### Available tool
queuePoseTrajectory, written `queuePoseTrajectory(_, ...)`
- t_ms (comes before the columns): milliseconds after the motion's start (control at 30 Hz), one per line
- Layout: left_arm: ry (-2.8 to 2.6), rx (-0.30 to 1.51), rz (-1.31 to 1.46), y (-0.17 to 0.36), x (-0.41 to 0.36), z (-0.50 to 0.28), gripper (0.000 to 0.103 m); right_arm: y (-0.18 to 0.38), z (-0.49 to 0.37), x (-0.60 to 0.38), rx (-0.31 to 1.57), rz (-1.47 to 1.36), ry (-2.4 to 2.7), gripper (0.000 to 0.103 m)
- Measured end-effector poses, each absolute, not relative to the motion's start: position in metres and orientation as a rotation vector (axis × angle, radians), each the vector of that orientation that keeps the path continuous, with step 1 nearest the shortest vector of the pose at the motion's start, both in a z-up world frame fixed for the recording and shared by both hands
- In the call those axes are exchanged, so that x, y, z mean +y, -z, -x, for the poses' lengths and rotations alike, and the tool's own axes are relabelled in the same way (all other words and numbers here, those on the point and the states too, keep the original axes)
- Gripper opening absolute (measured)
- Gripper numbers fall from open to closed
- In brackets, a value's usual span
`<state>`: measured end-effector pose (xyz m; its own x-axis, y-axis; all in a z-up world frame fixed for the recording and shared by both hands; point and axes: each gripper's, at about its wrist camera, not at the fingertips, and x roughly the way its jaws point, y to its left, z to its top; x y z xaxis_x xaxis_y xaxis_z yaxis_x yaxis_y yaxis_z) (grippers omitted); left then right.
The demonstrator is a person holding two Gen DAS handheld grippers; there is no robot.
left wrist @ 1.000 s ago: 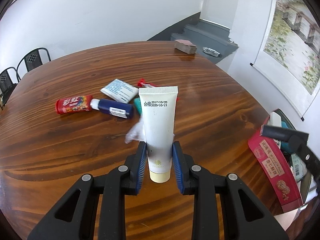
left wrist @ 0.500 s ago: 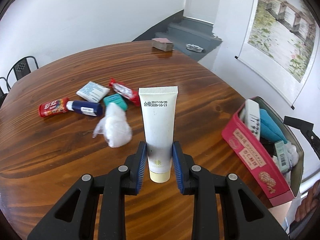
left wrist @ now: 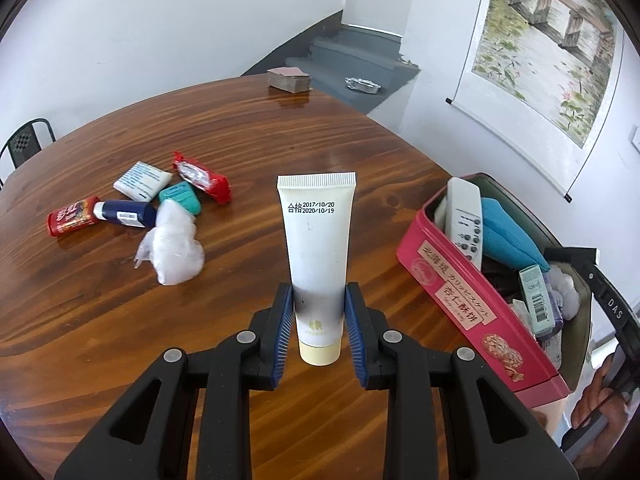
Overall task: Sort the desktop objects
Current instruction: 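Carry the white tube and black item into the tin box with both tools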
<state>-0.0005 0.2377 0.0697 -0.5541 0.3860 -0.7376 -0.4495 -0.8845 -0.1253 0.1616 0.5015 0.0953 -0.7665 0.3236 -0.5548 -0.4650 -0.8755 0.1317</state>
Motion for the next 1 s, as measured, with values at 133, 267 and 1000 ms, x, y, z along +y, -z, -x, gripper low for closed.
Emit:
queuePoseTrajectory(133, -2.403, 0.114, 1.119, -0.069, 0.243, -0.002, 0.029, -0.092, -0.164, 0.499, 0.381, 0.774, -2.597, 0.021)
queuePoseTrajectory(267, -2.391, 0.120, 1.120, -0.069, 0.248, -0.005, 0.029, -0.090, -0.168, 0.498, 0.397, 0.787, -2.615, 0.022)
queuePoseTrajectory(1000, -2.304, 0.213, 1.070, -0.079, 0.313, -0.025, 0.029, -0.095, -0.197, 0.504, 0.527, 0.684, -2.694, 0.051)
